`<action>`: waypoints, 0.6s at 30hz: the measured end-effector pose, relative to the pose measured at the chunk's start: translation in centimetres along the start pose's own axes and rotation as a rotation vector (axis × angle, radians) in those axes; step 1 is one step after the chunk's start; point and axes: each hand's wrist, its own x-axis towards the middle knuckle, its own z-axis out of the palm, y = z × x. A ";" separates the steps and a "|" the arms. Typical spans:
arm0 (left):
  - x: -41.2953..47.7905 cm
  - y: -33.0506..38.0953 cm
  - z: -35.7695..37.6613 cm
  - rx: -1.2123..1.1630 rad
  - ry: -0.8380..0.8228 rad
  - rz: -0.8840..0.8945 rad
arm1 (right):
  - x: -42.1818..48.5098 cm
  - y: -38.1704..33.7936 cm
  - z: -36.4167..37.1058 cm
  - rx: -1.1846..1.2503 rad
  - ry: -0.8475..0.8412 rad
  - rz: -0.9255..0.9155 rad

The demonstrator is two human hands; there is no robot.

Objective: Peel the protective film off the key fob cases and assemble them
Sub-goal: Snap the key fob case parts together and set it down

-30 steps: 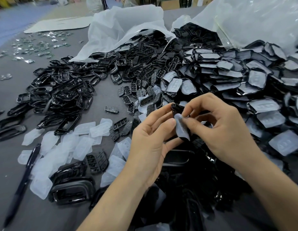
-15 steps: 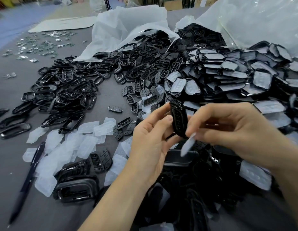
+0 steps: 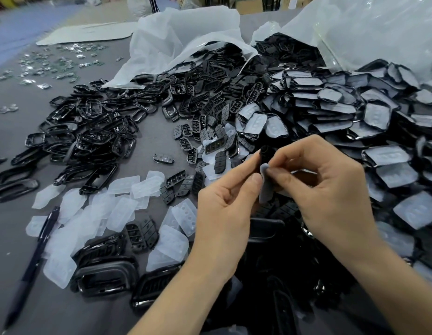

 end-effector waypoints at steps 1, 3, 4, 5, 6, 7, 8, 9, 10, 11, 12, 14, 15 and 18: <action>0.0 0.0 0.0 0.020 -0.004 0.012 | 0.1 0.0 -0.1 0.022 -0.005 0.018; 0.0 0.1 0.0 0.048 -0.011 0.033 | 0.3 0.1 -0.3 0.066 -0.019 0.079; 0.0 0.1 0.0 0.064 -0.012 0.040 | 0.4 0.1 -0.4 0.073 -0.023 0.107; 0.0 0.2 0.0 0.082 -0.013 0.047 | 0.4 0.2 -0.4 0.085 -0.029 0.135; 0.0 0.2 0.0 0.096 -0.015 0.054 | 0.5 0.3 -0.5 0.110 -0.039 0.166; -0.1 0.2 -0.1 0.105 -0.020 0.060 | 0.5 0.3 -0.6 0.141 -0.053 0.189; -0.1 0.3 -0.1 0.111 -0.031 0.063 | 0.6 0.4 -0.8 0.167 -0.069 0.206; -0.2 0.4 -0.2 0.117 -0.046 0.064 | 0.7 0.6 -0.9 0.188 -0.088 0.224; -0.2 0.5 -0.2 0.127 -0.065 0.068 | 0.8 0.6 -1.1 0.209 -0.109 0.250; -0.3 0.7 -0.1 0.146 -0.079 0.075 | 0.8 0.6 -1.3 0.233 -0.133 0.280; -0.4 0.8 0.0 0.170 -0.087 0.084 | 0.9 0.6 -1.4 0.259 -0.158 0.308; -0.4 0.9 0.1 0.210 -0.094 0.091 | 1.0 0.5 -1.5 0.296 -0.186 0.356; -0.4 0.8 0.2 0.223 -0.098 0.091 | 1.0 0.5 -1.5 0.302 -0.190 0.371; -0.5 0.7 0.2 0.224 -0.101 0.078 | 1.1 0.3 -1.5 0.299 -0.236 0.376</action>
